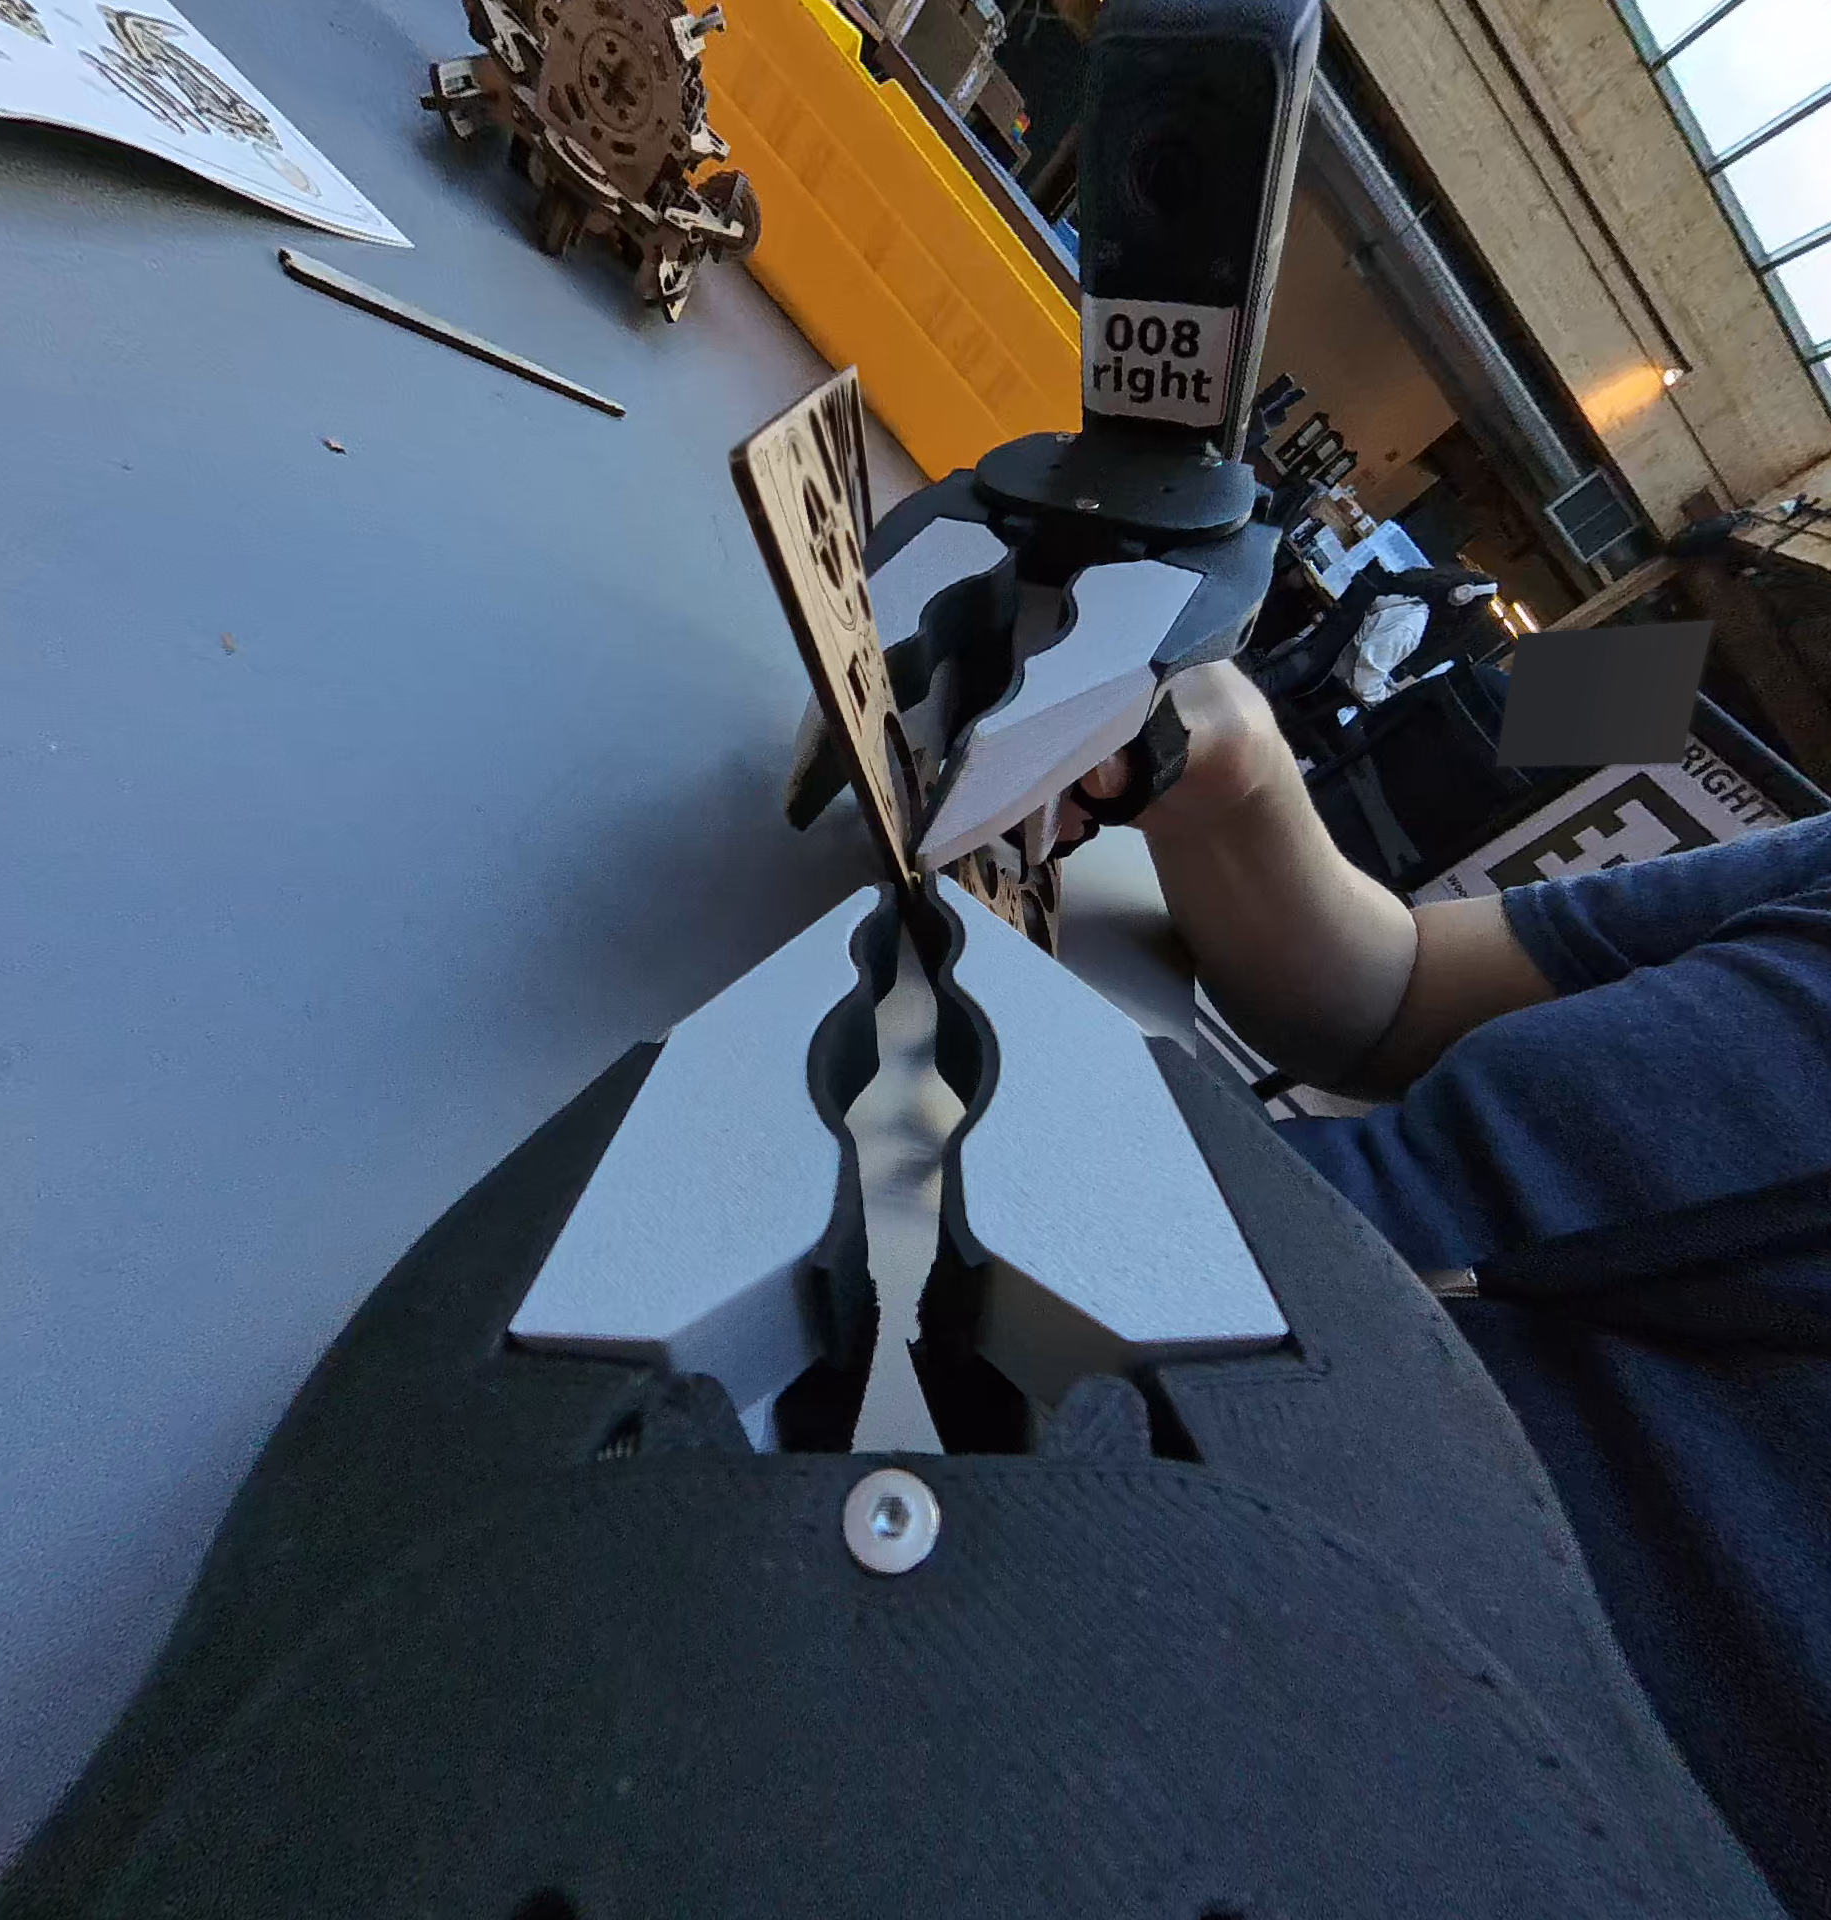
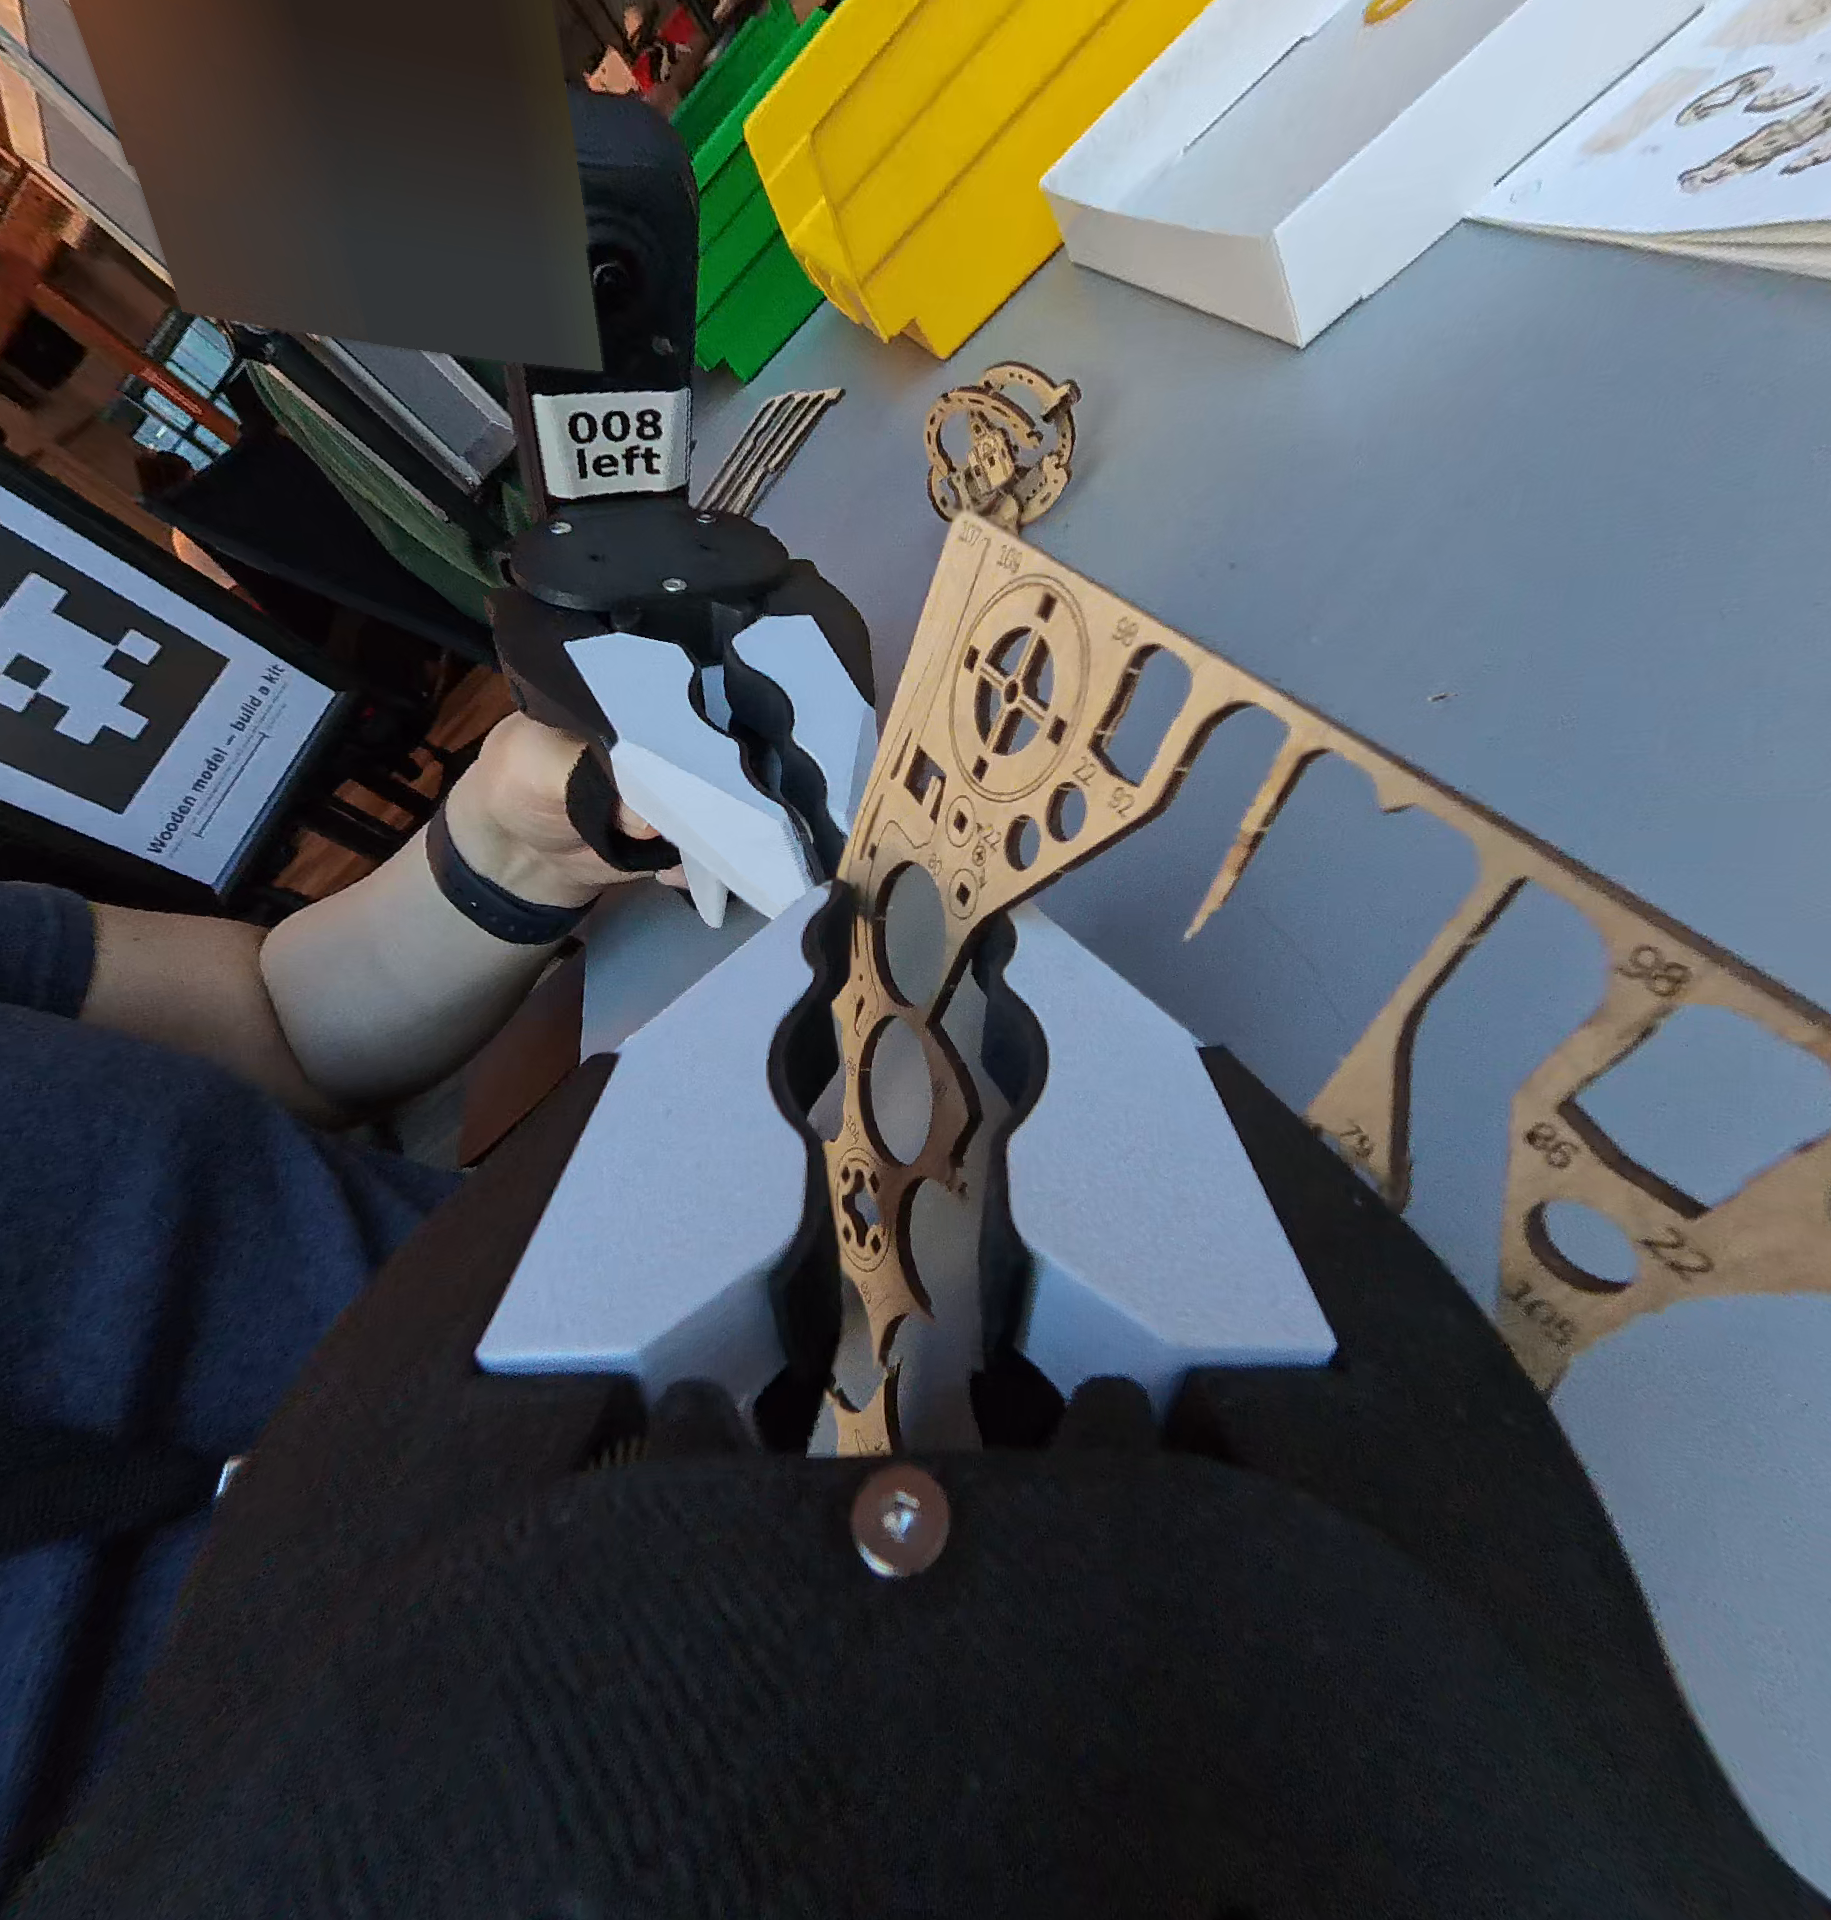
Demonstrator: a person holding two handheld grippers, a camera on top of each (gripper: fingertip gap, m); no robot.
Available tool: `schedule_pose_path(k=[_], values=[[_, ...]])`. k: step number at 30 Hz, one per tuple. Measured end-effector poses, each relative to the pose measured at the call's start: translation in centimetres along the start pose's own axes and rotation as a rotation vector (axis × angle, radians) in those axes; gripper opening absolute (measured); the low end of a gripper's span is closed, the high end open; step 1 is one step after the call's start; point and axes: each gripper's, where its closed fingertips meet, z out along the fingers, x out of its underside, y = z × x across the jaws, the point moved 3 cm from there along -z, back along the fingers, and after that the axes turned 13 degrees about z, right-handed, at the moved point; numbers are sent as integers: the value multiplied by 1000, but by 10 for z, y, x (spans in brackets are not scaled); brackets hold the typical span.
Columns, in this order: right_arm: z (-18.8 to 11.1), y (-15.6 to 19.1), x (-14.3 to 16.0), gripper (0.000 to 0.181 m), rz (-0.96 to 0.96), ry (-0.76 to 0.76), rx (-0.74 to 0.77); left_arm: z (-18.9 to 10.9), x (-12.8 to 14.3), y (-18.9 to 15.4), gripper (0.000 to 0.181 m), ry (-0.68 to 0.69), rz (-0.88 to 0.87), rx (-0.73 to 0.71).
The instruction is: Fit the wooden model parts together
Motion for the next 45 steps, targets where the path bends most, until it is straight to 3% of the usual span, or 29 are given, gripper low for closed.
schedule_pose_path(k=[29,45], values=[[4,-6,6,20,-64,33,97,2,9,6,2,50,-52,-39],[-4,2,5,21,-38,112,-23,2,4,-4,2,16,-20,46]])
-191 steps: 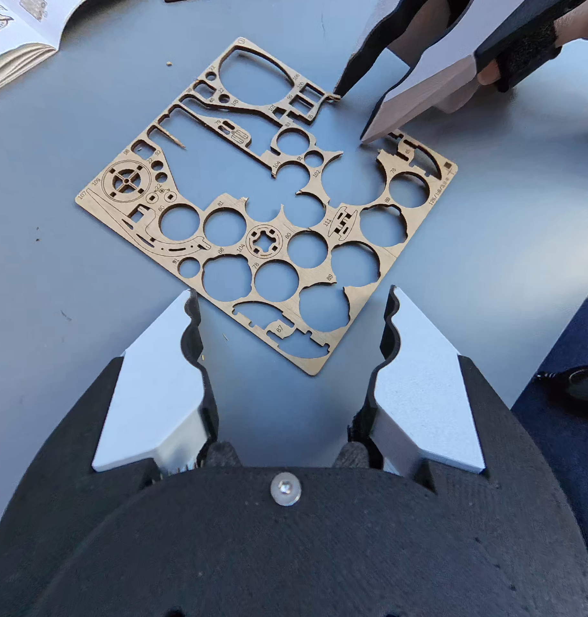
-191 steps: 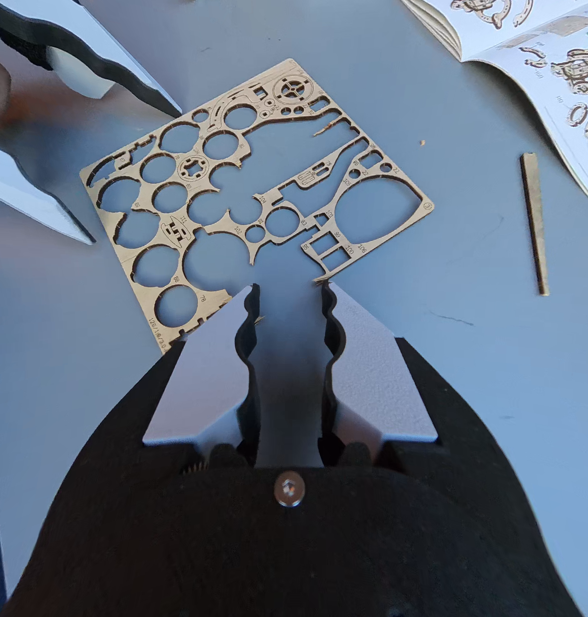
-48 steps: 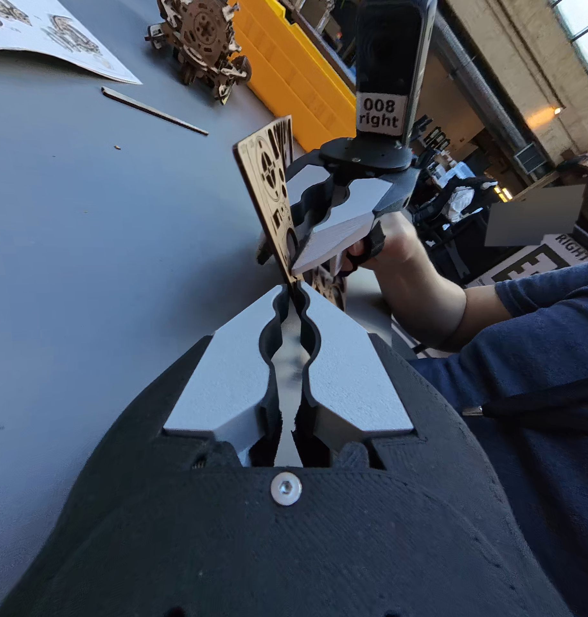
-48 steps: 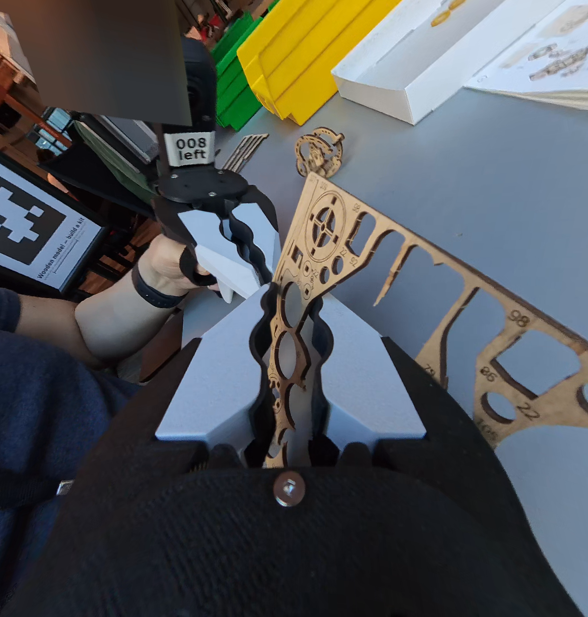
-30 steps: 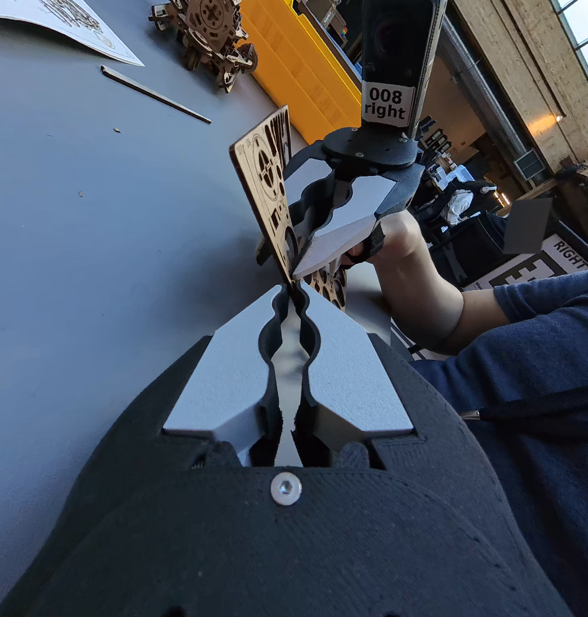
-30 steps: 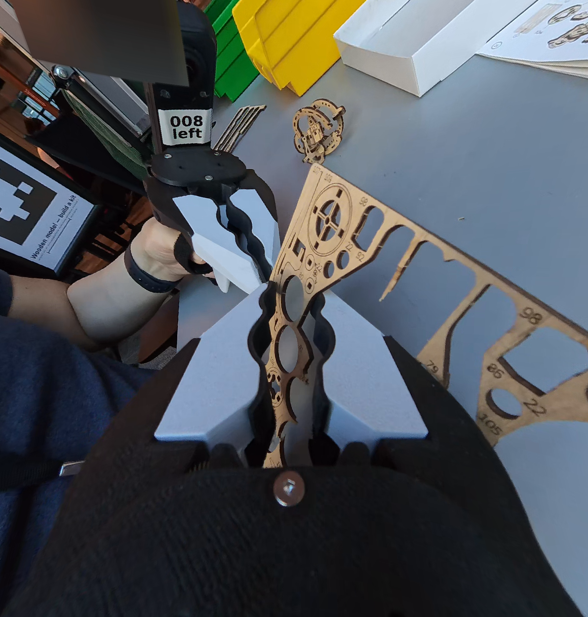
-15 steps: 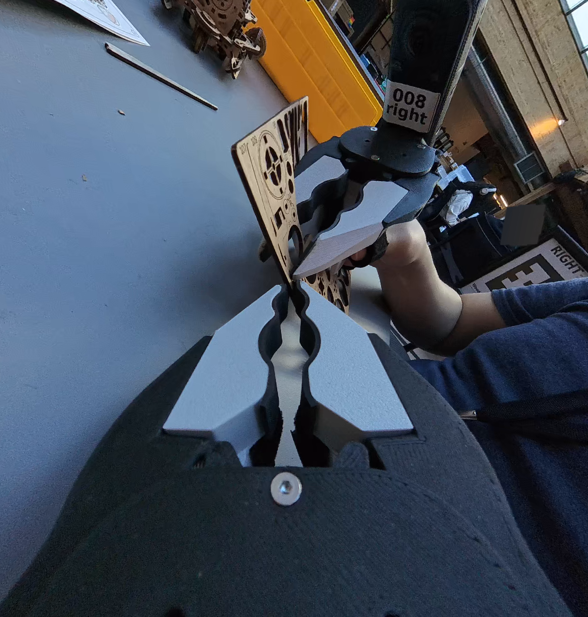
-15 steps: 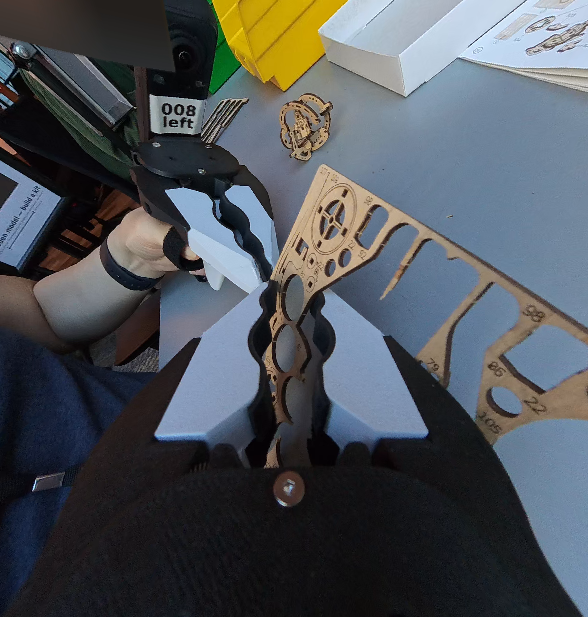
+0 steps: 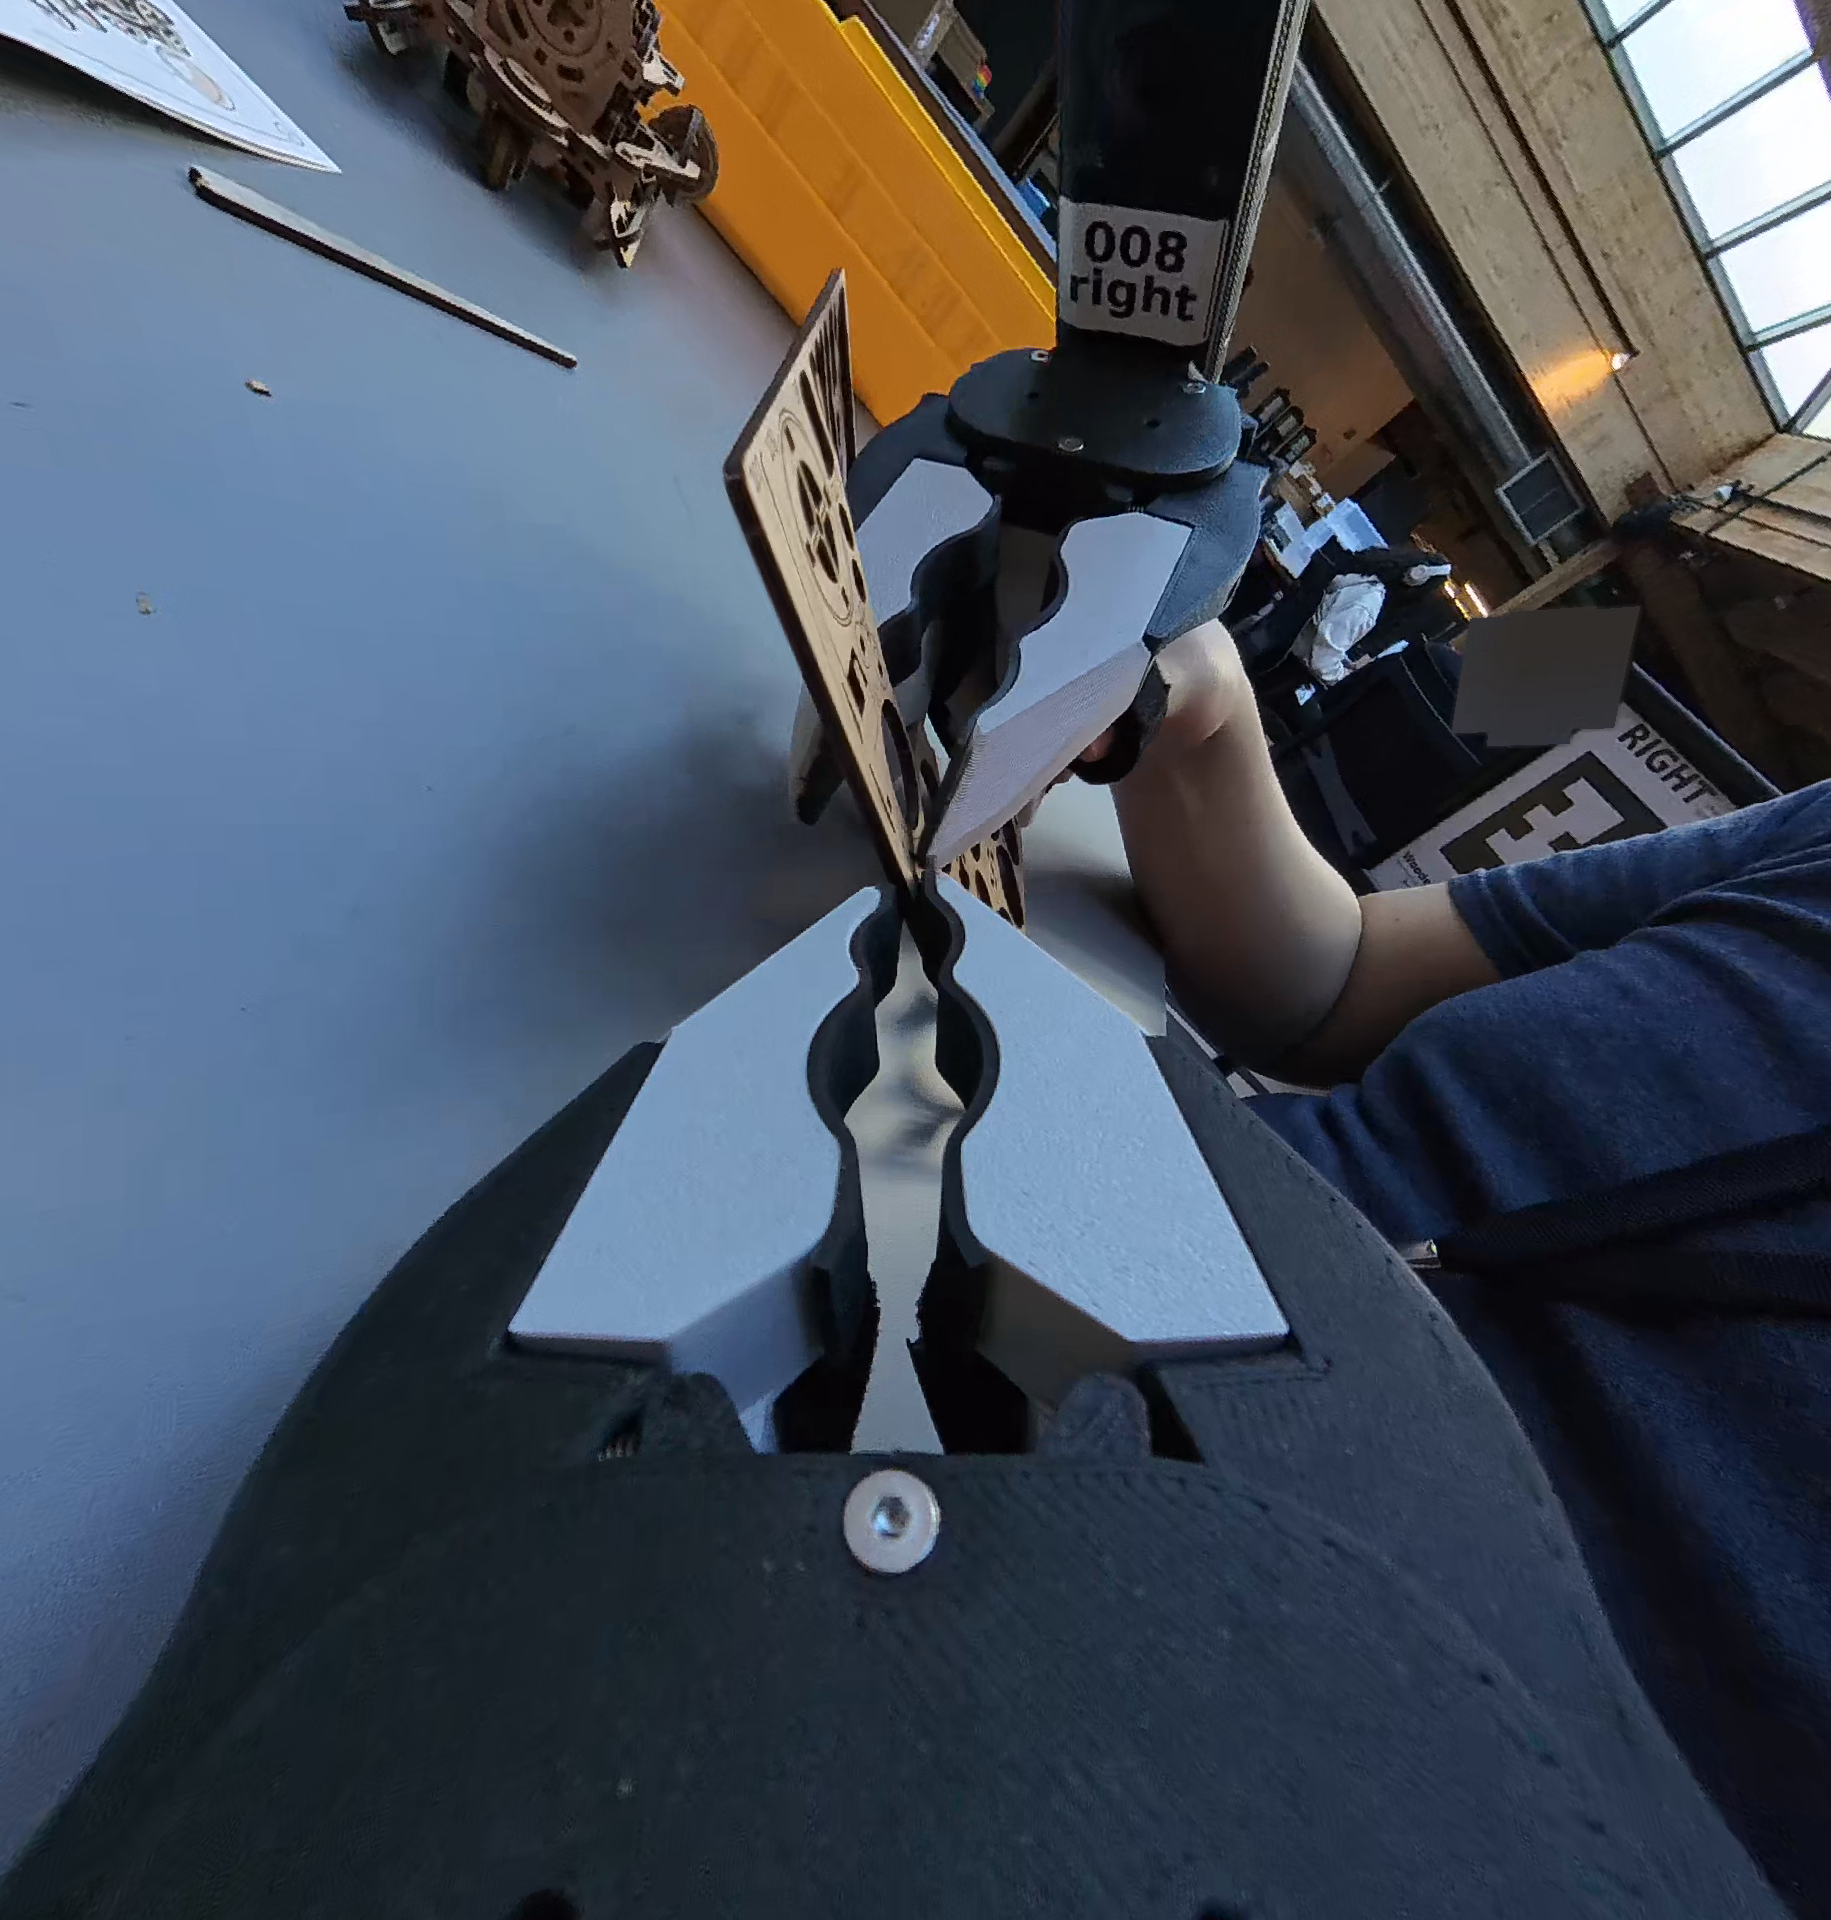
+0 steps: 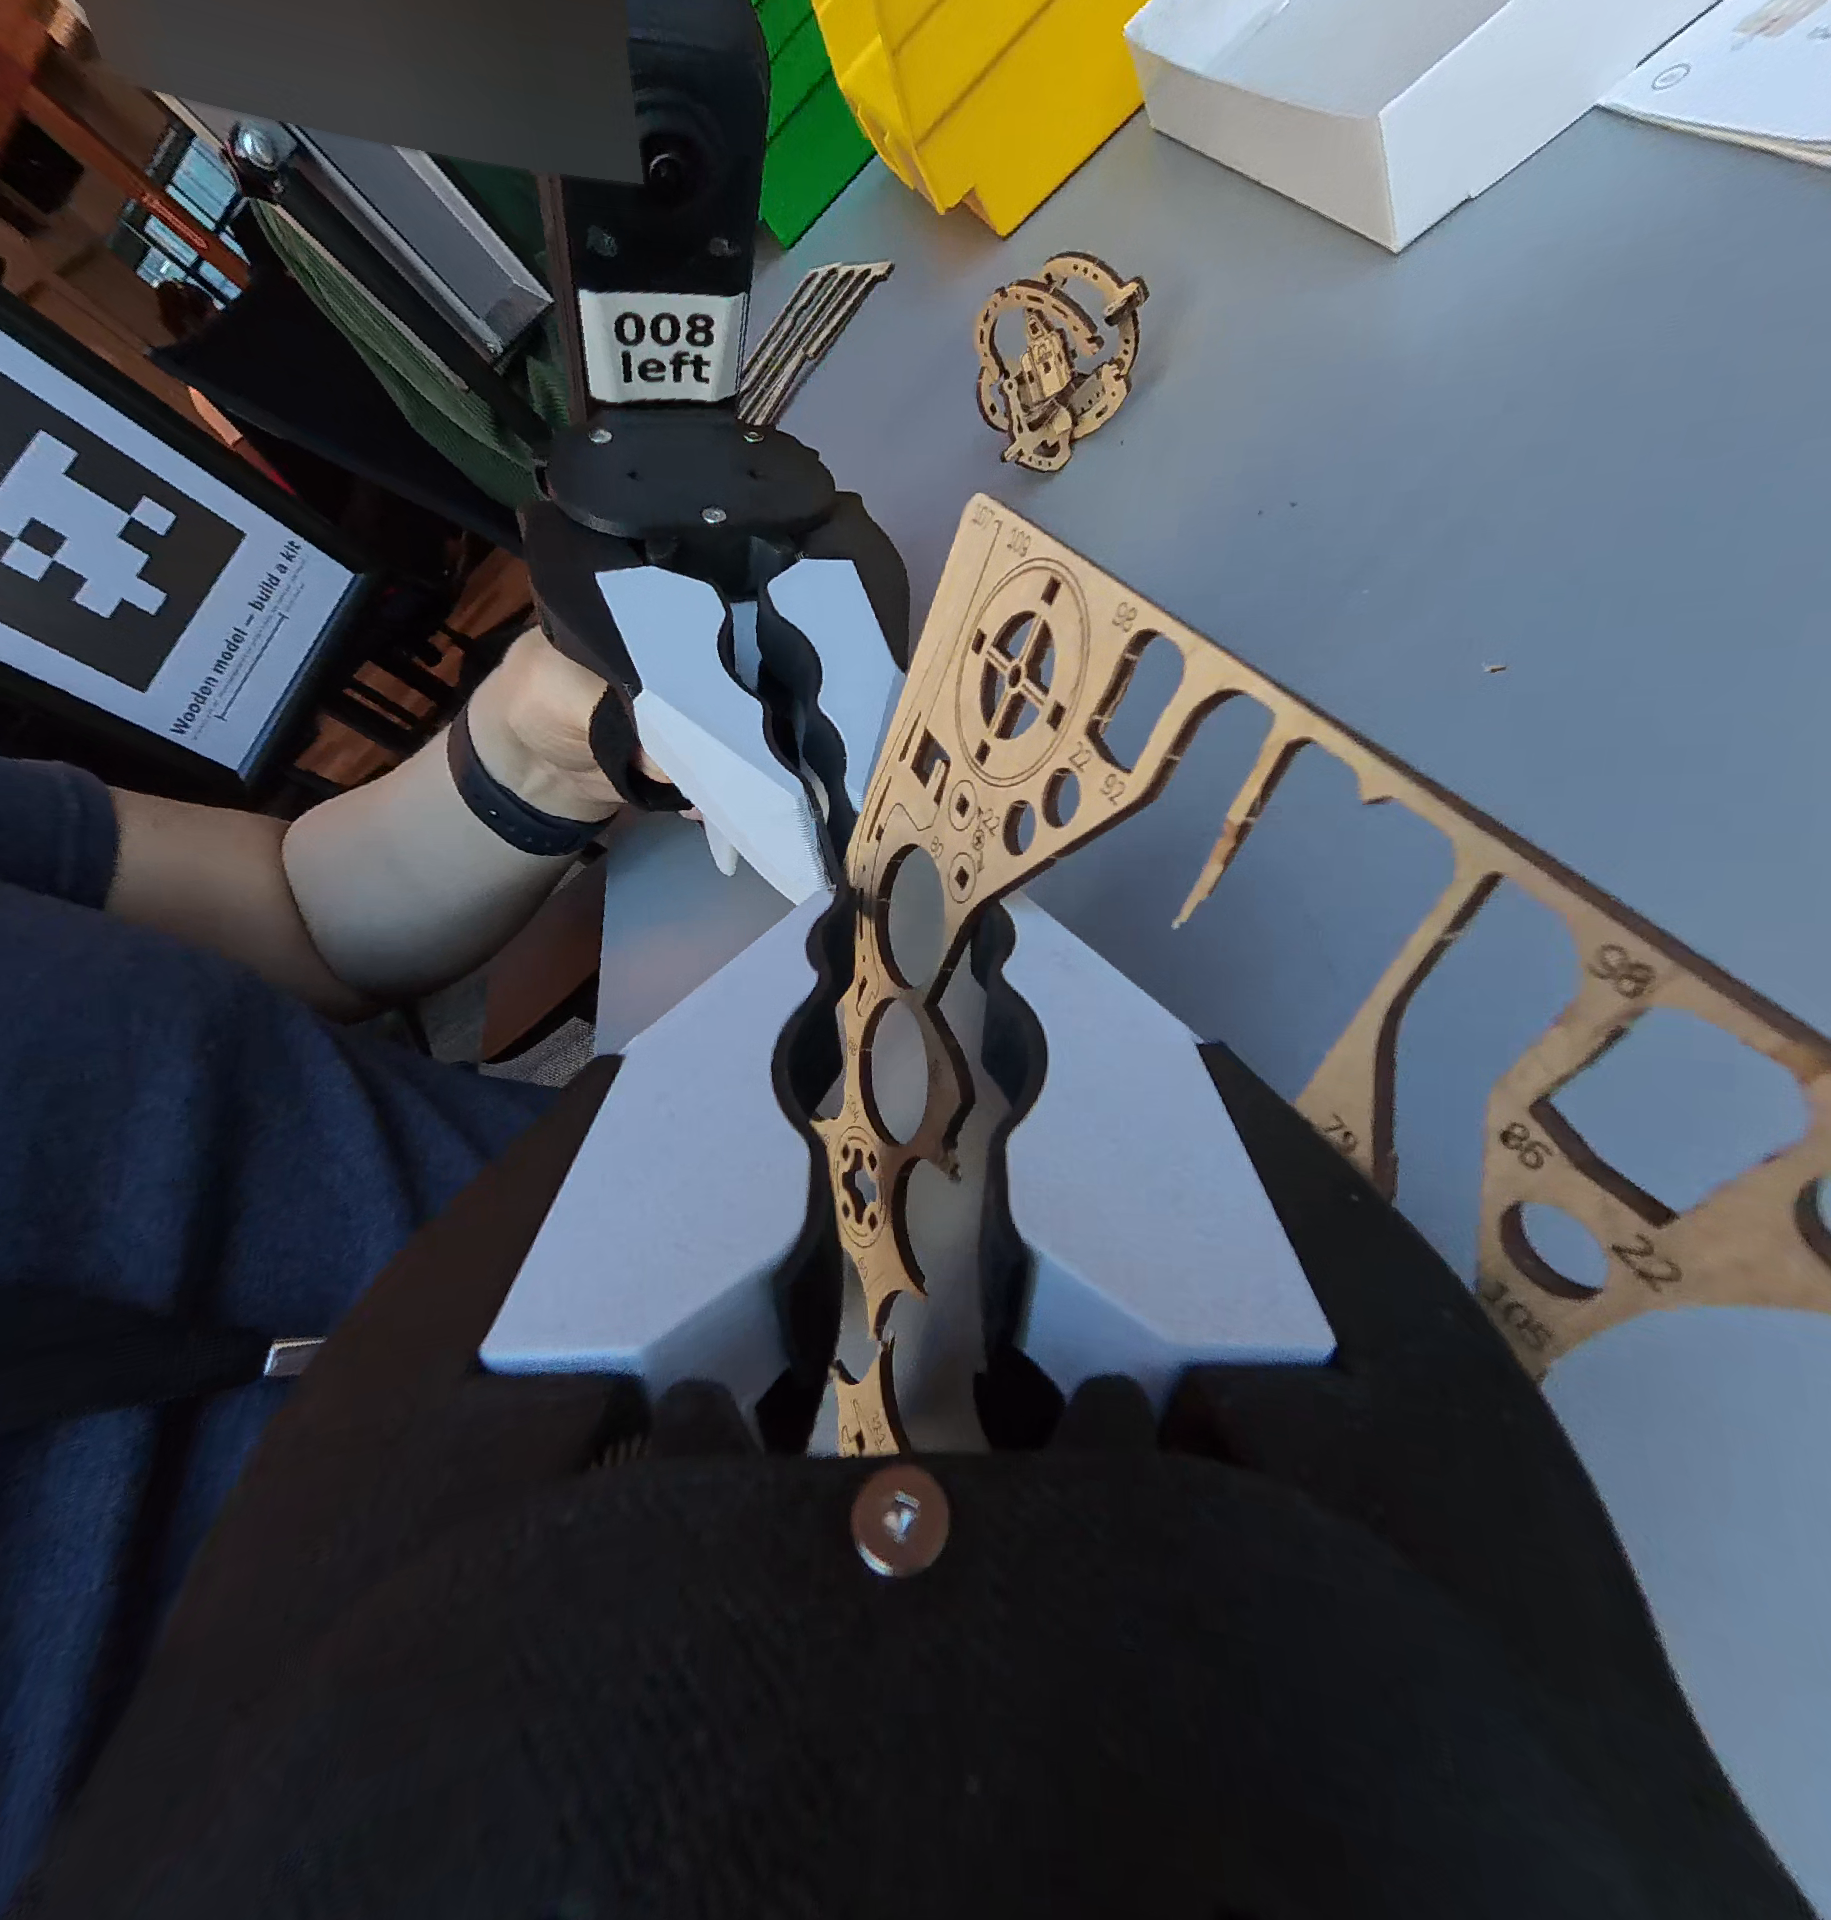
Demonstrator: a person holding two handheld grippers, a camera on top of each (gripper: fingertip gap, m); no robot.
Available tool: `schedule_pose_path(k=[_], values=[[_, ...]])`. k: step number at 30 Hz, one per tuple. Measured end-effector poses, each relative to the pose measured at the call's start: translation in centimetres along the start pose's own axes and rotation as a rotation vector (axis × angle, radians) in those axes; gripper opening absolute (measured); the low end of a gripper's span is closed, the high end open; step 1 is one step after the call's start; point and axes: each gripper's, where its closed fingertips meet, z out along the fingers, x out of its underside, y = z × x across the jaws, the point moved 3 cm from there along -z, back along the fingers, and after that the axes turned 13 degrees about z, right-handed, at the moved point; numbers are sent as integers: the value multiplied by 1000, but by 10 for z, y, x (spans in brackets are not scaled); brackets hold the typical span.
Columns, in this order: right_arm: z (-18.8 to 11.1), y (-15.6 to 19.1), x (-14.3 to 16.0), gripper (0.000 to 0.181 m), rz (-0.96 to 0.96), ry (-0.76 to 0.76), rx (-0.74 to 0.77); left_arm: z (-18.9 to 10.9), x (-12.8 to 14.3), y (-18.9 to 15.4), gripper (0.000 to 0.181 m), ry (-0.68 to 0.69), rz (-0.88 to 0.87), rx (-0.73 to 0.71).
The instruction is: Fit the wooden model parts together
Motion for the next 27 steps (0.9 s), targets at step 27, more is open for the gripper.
schedule_pose_path(k=[27], values=[[2,1,-4,12,239,65,-111,-8,-9,2,2,-71,12,-10]])
